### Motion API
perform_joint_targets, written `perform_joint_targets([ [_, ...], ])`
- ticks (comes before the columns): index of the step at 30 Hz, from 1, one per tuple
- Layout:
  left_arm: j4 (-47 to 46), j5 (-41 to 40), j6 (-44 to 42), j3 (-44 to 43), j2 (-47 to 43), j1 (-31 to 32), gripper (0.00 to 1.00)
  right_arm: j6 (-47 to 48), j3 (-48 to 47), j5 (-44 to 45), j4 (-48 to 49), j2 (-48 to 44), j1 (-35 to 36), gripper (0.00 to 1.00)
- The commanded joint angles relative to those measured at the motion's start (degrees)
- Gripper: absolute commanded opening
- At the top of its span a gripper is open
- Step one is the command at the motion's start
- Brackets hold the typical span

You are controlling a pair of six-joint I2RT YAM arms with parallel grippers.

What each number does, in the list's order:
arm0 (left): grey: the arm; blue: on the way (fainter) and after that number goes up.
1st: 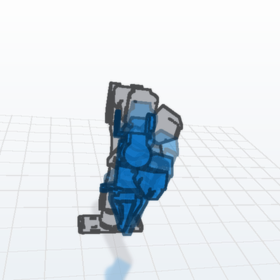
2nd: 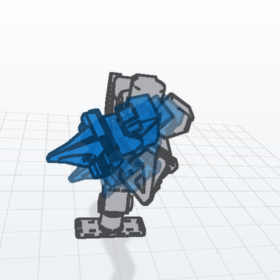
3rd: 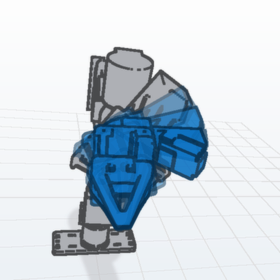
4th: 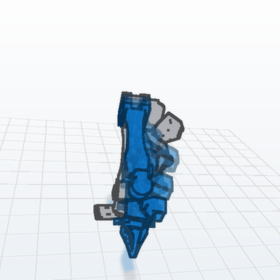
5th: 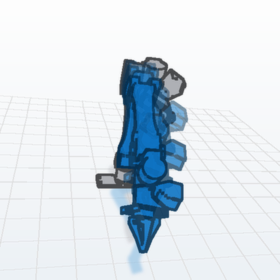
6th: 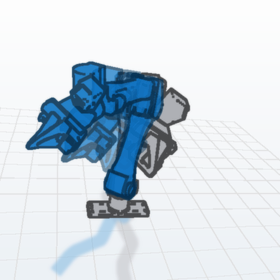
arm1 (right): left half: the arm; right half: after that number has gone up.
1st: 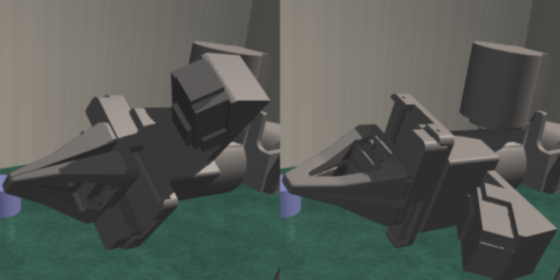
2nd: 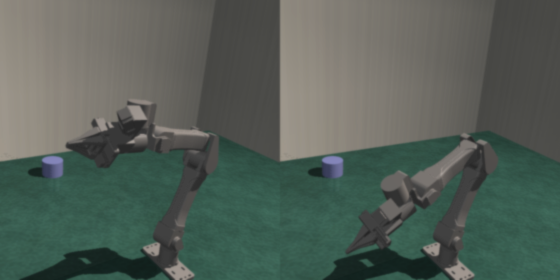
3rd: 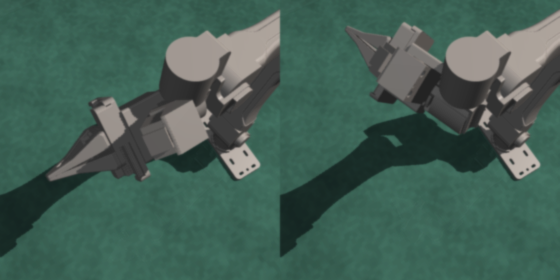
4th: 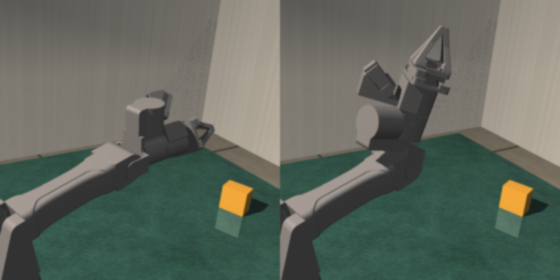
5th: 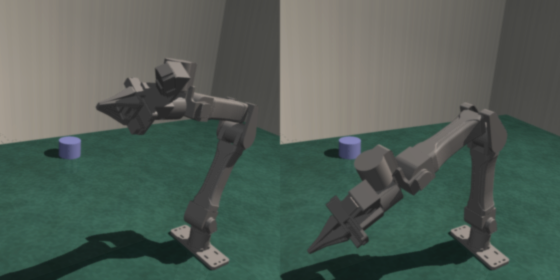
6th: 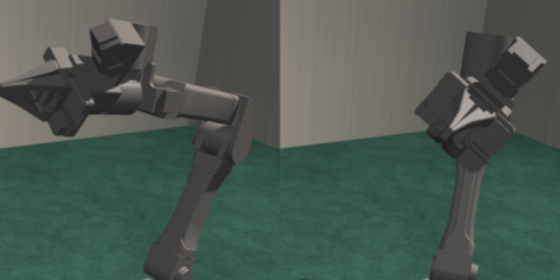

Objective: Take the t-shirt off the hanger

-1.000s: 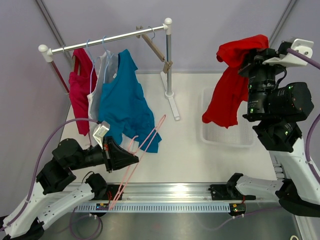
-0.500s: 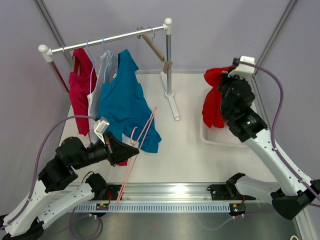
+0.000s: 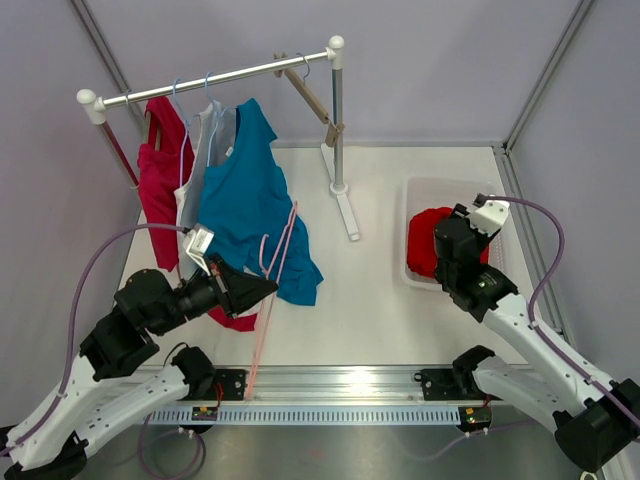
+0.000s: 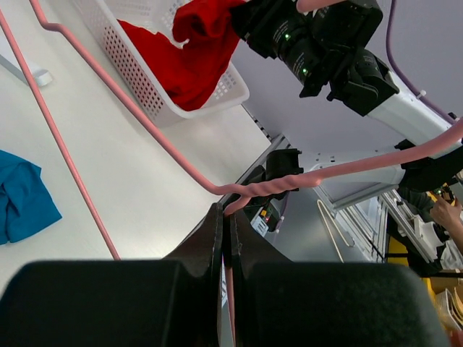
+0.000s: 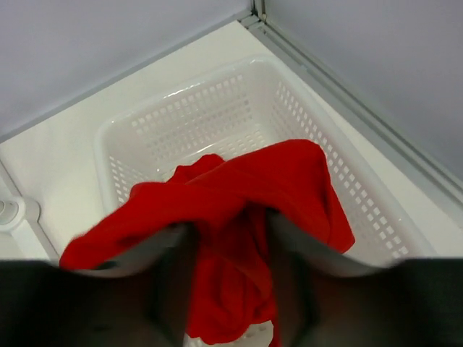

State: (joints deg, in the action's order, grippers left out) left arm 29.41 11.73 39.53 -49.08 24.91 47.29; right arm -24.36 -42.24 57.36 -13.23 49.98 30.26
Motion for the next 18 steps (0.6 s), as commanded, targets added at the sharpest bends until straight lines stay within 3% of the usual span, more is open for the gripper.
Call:
perform_joint_targets([
  [1, -6.6, -3.4, 2.5, -3.0, 2.2, -0.1, 0.00, -6.4, -2.2, -1.6, -4.0, 1.7, -0.4, 0.59],
  [2, -7.3, -3.6, 2.8, -3.6, 2.5, -0.1, 0.00, -5.6, -3.5, -4.7, -6.3, 1.8, -0.4, 0.77],
  [4, -9.2, -4.7, 3.5, -3.9, 3.6, -0.1, 0.00, -3.2, -9.6, -8.5, -10.4, 1.1, -0.3, 0.87],
  [6, -10.4, -5.5, 4.1, -4.4, 5.3, -0.1, 0.00, -2.2, -17.2, -12.8, -18.3, 0.0, -0.4, 0.91],
  [8, -11.6, -5.7, 4.4, -4.4, 6.5, 0.0, 0.00, -0.9, -21.0, -18.5, -22.1, -1.2, -0.3, 0.91],
  [10, -14.0, -7.0, 4.9, -3.8, 7.5, -0.1, 0.00, 0.0, -24.7, -24.4, -23.1, -3.2, -0.3, 0.84],
  [14, -17.6, -9.3, 5.7, -4.2, 10.7, -0.1, 0.00, -1.9, -24.4, -51.8, -17.7, -5.8, 1.3, 0.70],
  [16, -18.9, -11.3, 6.3, -5.6, 12.7, -0.1, 0.00, -2.4, -21.9, -53.6, -14.4, -6.2, 9.3, 0.69],
  [17, -19.6, -11.5, 6.8, -6.1, 13.1, -0.1, 0.00, -1.7, -21.3, -49.6, -11.0, -6.3, 13.7, 0.69],
  [18, -19.9, -13.6, 6.8, -6.6, 14.3, 0.0, 0.00, -0.4, -21.1, -47.6, -9.8, -6.1, 22.4, 0.70],
])
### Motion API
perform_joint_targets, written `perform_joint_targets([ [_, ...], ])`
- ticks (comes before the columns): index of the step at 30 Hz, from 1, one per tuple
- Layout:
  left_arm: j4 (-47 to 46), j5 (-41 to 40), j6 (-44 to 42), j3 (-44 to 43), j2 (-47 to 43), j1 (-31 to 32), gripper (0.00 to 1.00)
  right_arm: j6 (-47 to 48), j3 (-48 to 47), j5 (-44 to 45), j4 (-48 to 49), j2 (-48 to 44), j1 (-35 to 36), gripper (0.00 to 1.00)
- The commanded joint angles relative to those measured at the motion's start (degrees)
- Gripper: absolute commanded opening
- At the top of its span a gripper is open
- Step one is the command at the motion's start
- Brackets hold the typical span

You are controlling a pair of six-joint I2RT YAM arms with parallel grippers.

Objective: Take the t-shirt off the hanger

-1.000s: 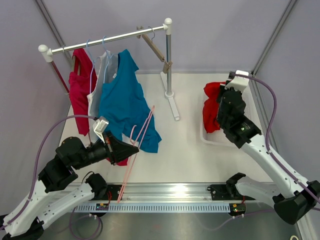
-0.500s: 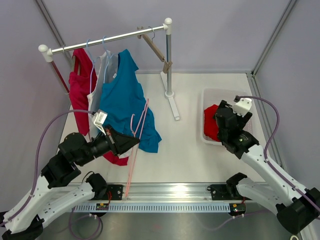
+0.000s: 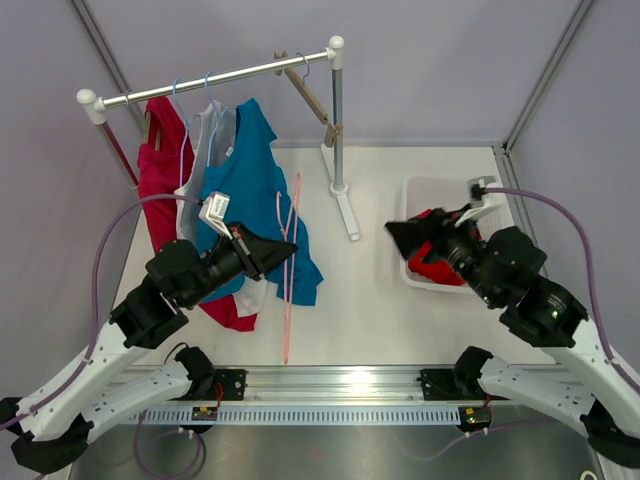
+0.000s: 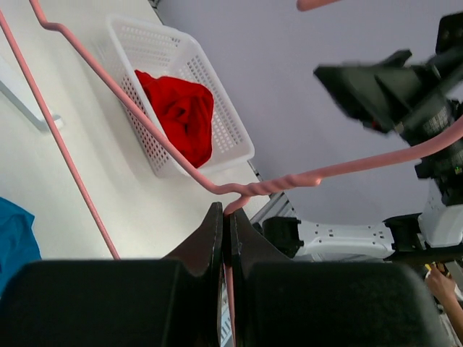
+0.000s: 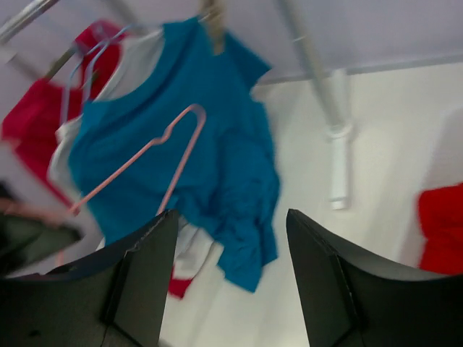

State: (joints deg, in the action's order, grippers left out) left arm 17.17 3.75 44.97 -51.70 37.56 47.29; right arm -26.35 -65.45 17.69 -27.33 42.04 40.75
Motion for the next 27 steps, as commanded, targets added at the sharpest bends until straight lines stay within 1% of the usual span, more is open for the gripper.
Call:
perform_joint_targets([
  [1, -7.9, -8.1, 1.3, -5.2, 2.2, -0.1, 0.00, 3.6, 1.4, -6.0, 4.7, 2.9, 15.5, 0.71],
  [2, -7.8, -9.4, 1.3, -5.6, 2.8, -0.1, 0.00, 4.5, 0.4, -2.8, 4.8, 3.7, 18.5, 0.72],
  [3, -7.9, -10.6, 1.2, -6.0, 3.4, -0.1, 0.00, 5.3, -1.9, -1.5, 5.0, 5.0, 21.4, 0.73],
  [4, -8.1, -12.3, 1.5, -6.4, 4.6, -0.1, 0.00, 6.8, -3.1, -0.3, 5.0, 7.6, 26.3, 0.74],
  [6, -8.5, -13.4, 1.3, -7.5, 5.9, -0.1, 0.00, 8.2, -6.8, 4.9, 4.5, 11.0, 30.9, 0.76],
  [7, -8.6, -14.8, 1.3, -7.9, 6.9, -0.1, 0.00, 9.6, -7.9, 6.5, 4.4, 14.4, 35.1, 0.77],
  [9, -8.9, -16.1, 0.8, -8.5, 7.4, -0.1, 0.00, 9.7, -10.6, 10.4, 4.1, 17.4, 38.2, 0.79],
  [11, -9.0, -17.3, 0.7, -8.8, 8.2, -0.1, 0.00, 9.7, -10.9, 13.7, 6.0, 20.4, 40.7, 0.79],
  [16, -9.3, -17.6, 0.8, -8.9, 8.5, -0.1, 0.00, 9.2, -12.9, 18.5, 4.5, 26.9, 41.5, 0.73],
  [17, -9.3, -17.6, 0.7, -8.9, 8.3, -0.1, 0.00, 9.3, -13.3, 21.7, 3.7, 27.6, 42.1, 0.72],
  [18, -9.3, -17.8, 0.7, -8.9, 8.1, -0.1, 0.00, 9.4, -14.0, 23.0, 3.1, 28.4, 42.3, 0.71],
  [19, -9.3, -18.1, 0.6, -8.7, 8.1, 0.0, 0.00, 9.4, -14.4, 23.5, 2.5, 29.7, 42.4, 0.67],
  [21, -9.3, -18.3, 0.7, -8.6, 7.8, -0.1, 0.00, 9.5, -15.1, 23.7, 2.0, 30.6, 42.7, 0.67],
  [23, -9.4, -18.1, 0.8, -8.4, 7.8, -0.1, 0.00, 9.3, -15.6, 24.6, 1.0, 32.5, 42.8, 0.61],
  [24, -9.4, -18.0, 0.9, -8.4, 7.8, -0.1, 0.00, 9.3, -16.5, 25.7, 0.4, 33.9, 43.4, 0.61],
  [25, -9.5, -17.9, 1.0, -8.2, 7.6, -0.2, 0.00, 9.5, -16.9, 27.2, -0.1, 34.7, 43.5, 0.58],
  [26, -9.7, -17.8, 1.1, -7.8, 7.4, -0.1, 0.00, 9.5, -17.3, 30.6, -1.2, 35.4, 44.0, 0.49],
  [27, -9.9, -17.8, 1.1, -7.6, 7.4, -0.1, 0.00, 9.5, -18.4, 32.4, -1.8, 36.6, 44.2, 0.44],
])
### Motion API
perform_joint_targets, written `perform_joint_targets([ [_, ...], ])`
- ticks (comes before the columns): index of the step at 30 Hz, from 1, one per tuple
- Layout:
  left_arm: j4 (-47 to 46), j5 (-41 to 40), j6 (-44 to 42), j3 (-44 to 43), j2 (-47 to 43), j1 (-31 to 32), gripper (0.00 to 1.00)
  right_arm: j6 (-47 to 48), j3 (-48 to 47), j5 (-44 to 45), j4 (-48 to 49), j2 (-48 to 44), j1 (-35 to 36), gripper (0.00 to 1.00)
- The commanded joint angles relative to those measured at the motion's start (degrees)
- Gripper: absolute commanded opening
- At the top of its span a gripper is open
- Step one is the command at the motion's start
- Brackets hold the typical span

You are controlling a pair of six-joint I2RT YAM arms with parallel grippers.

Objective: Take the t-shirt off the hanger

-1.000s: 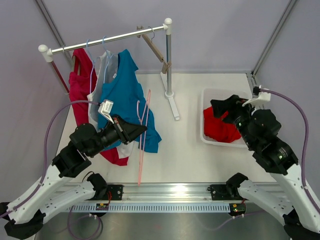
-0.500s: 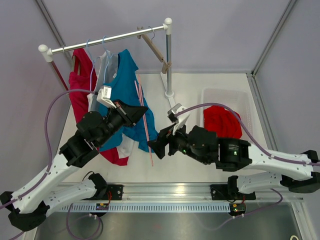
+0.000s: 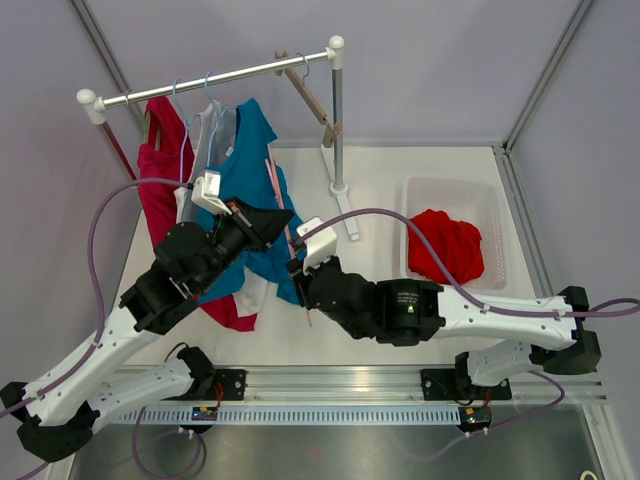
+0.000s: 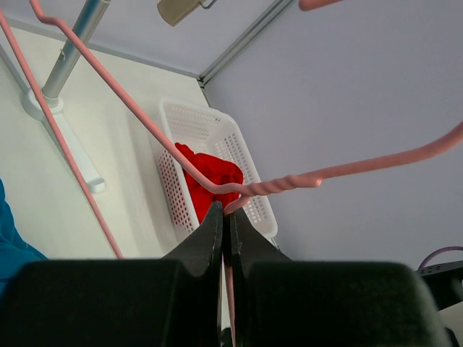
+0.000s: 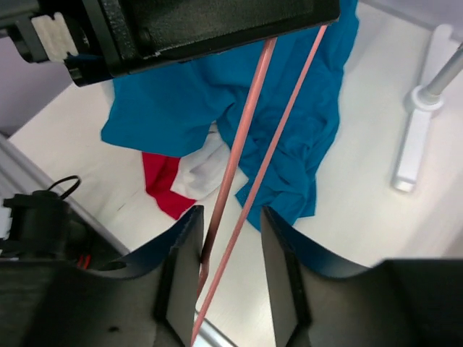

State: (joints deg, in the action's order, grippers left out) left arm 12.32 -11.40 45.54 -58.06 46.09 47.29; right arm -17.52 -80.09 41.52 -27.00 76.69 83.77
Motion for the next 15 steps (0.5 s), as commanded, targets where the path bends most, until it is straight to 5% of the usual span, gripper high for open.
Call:
perform_joint_targets([
  [1, -5.0, -2.6, 0.5, -1.2, -1.3, -0.1, 0.00, 0.6, -4.4, 10.2, -2.6, 2.6, 2.1, 0.40],
  [3, -4.9, -2.4, 0.3, -0.6, -1.4, -0.2, 0.00, 0.7, -6.1, 15.2, -3.8, 3.6, 3.2, 0.17],
  [7, -4.4, -2.1, -0.4, 0.4, -2.1, -0.1, 0.00, -0.5, -9.8, 22.3, -7.0, 6.6, 5.7, 0.00],
  [10, -4.3, -0.8, -3.0, 1.5, -4.0, -0.1, 0.29, -2.0, -11.5, 21.2, -9.2, 7.3, 5.8, 0.00],
  [12, -3.9, -0.3, -4.2, 2.2, -6.9, -0.1, 0.58, -2.4, -12.3, 20.9, -9.6, 7.2, 5.6, 0.00],
  [15, -0.9, 0.6, -6.2, 3.1, -11.7, -0.1, 0.77, -3.9, -15.2, 20.3, -11.8, 8.2, 4.7, 0.00],
])
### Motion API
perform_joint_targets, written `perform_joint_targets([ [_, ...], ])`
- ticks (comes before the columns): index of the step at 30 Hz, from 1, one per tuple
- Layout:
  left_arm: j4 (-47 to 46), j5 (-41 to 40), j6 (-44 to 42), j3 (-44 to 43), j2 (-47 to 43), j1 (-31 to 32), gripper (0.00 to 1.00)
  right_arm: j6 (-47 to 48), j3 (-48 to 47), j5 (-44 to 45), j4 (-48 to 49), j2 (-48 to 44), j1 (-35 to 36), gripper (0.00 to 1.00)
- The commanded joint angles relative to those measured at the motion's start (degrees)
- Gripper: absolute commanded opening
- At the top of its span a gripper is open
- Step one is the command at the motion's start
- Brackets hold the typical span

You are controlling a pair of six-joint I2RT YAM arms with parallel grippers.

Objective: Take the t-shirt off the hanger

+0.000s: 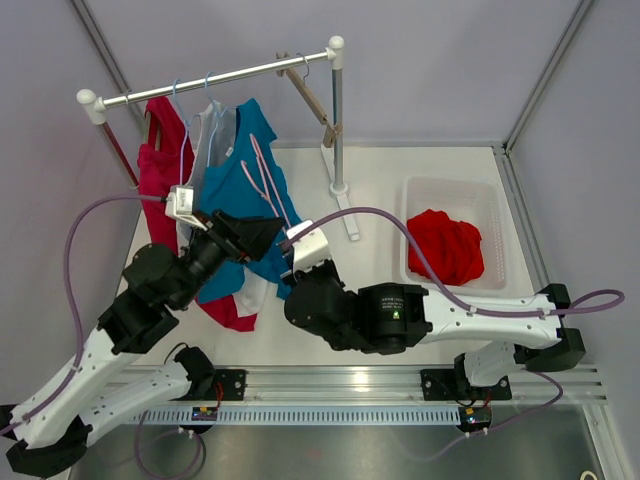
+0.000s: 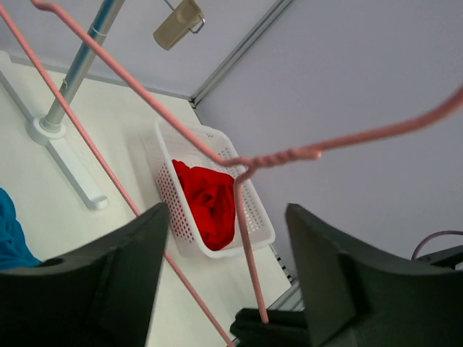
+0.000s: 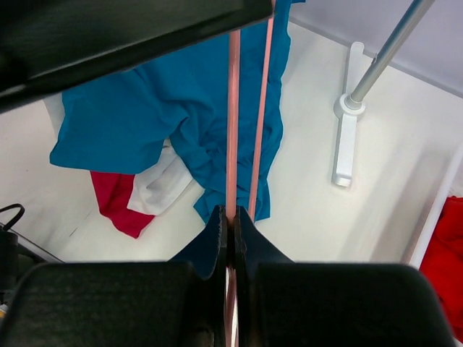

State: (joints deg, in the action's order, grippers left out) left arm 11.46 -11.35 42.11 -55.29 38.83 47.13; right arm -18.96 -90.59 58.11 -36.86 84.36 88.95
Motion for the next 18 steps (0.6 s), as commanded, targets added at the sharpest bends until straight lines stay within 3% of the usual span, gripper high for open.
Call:
perform_joint_targets([
  [1, 1.1, 0.8, -4.0, 0.4, -5.6, 0.1, 0.80, -2.7, -5.3, 3.3, -2.5, 0.8, -0.9, 0.00],
  [6, 10.0, 0.2, -11.5, -1.1, -12.9, 0.1, 0.99, -0.8, -6.3, -3.1, 0.6, 2.6, -7.6, 0.00],
  [11, 22.1, -1.1, -15.7, 0.3, -19.9, 0.1, 0.99, 1.8, -9.8, -8.9, 5.6, 5.7, -14.7, 0.00],
  [18, 29.8, 9.9, -12.8, 9.6, -32.2, 0.1, 0.99, 4.5, -16.1, -16.5, 10.9, 12.7, -22.1, 0.00],
])
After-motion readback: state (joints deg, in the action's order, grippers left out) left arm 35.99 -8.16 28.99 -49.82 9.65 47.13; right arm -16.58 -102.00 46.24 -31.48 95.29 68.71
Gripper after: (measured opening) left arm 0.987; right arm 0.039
